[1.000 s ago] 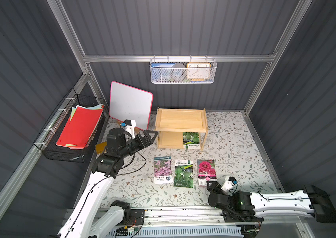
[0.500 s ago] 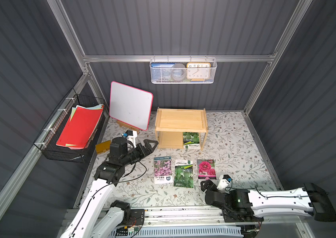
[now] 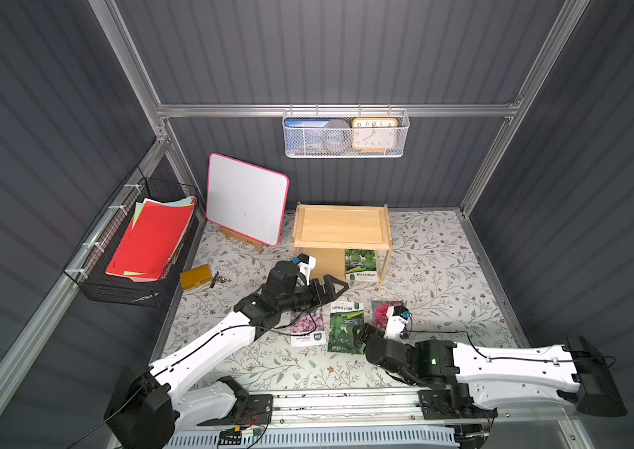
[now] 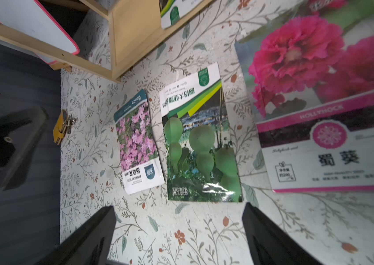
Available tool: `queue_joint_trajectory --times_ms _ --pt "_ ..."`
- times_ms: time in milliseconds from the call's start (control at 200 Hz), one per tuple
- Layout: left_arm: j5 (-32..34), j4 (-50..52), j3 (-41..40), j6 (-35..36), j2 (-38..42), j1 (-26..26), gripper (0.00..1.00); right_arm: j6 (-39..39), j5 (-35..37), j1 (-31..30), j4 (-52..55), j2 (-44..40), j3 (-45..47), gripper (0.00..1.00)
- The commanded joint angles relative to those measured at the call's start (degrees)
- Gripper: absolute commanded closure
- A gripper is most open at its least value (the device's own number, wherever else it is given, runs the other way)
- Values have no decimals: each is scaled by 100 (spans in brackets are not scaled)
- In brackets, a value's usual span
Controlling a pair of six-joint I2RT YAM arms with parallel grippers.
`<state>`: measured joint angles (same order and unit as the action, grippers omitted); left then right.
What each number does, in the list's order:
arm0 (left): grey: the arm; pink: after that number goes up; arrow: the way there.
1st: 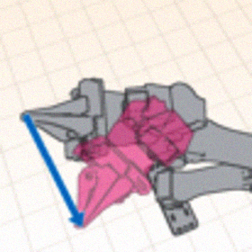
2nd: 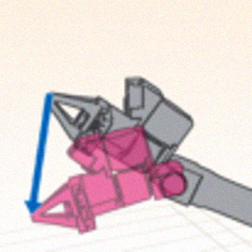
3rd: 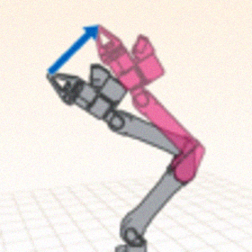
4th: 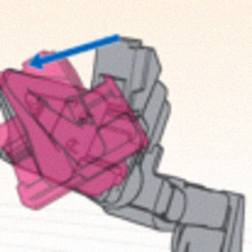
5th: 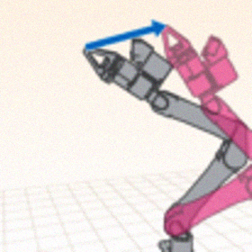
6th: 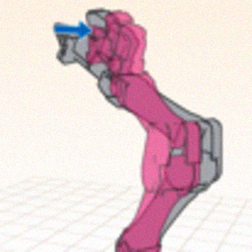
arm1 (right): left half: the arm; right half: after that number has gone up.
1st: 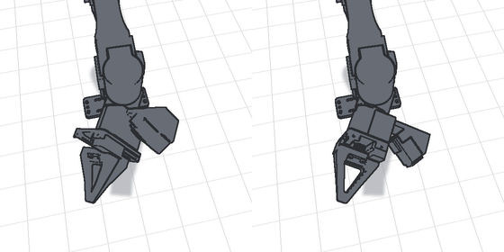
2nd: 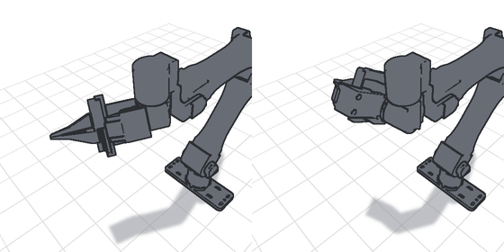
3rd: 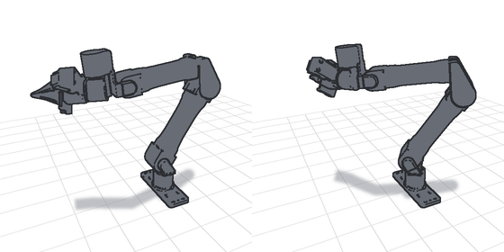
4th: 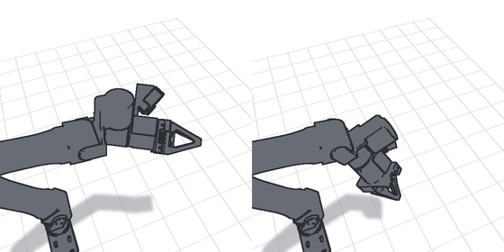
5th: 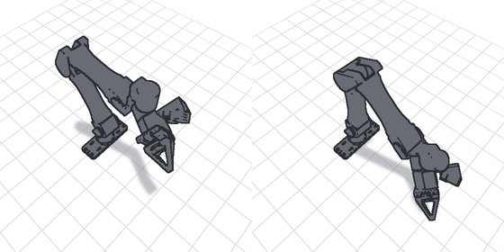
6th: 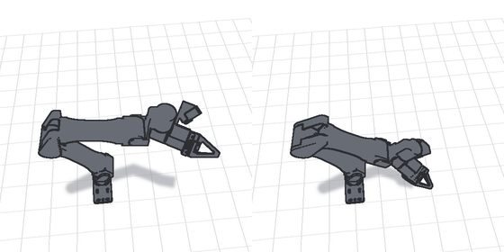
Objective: Take the seed bag off the shelf
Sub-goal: Pick up the seed packet from the shelf.
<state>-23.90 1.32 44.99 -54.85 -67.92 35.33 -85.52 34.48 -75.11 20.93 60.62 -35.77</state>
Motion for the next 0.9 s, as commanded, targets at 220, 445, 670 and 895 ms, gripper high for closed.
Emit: queue_joint_trajectory --times_ms 220,445,670,895 --pt "-330 -1667 -46 -464 -1270 25 0 1258 236 570 -67 -811 146 7" --pt "-195 -2387 -93 -667 -1690 35 0 1878 -383 1089 -333 -723 40 11" --pt "-466 -2582 -2 -631 -2194 35 0 1486 -943 1376 -1513 89 320 18" --pt "-380 -2499 29 -558 -2309 33 0 626 -719 1453 -2619 839 555 24"
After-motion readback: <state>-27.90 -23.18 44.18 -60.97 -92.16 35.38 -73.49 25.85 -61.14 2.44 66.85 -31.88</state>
